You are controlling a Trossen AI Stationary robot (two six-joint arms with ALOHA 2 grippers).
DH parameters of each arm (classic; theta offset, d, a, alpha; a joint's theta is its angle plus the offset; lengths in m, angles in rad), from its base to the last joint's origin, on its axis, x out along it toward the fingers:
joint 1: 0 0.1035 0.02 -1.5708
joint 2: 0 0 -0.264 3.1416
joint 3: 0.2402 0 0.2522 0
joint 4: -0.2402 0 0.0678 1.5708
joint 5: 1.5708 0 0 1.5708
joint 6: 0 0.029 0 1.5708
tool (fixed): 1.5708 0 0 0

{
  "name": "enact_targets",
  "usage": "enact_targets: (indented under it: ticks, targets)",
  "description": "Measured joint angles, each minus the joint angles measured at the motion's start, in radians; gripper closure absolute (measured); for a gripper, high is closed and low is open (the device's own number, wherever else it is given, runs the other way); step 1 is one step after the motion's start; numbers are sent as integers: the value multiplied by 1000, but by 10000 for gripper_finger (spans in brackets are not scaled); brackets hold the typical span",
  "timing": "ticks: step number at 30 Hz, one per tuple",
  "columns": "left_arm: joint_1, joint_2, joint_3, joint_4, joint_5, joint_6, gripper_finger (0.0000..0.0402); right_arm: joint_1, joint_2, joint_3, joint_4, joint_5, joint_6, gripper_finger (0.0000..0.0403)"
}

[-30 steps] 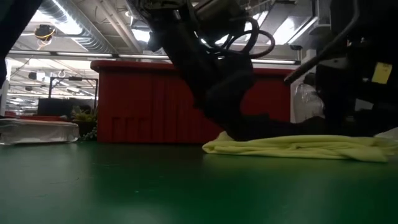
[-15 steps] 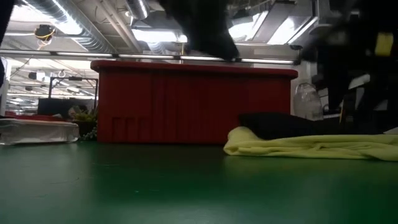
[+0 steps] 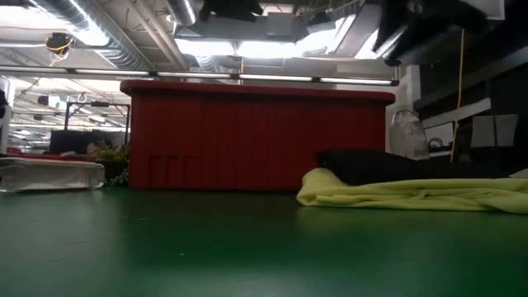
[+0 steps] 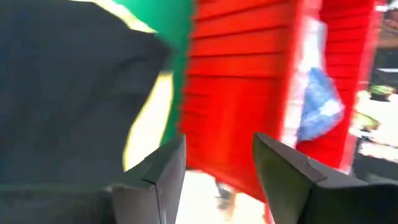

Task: Fold Laundry from Bin
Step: Fold the blue shirt

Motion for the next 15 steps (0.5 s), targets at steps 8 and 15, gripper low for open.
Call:
enact_targets:
  ticks: [8, 15]
  targets:
    - [41, 3, 0, -1, 44, 2, 273, -344, -2, 133, 247, -2, -415, 215]
    - [40, 4, 0, -7, 44, 1, 273, -721, 20, 135, 637, -486, -773, 215]
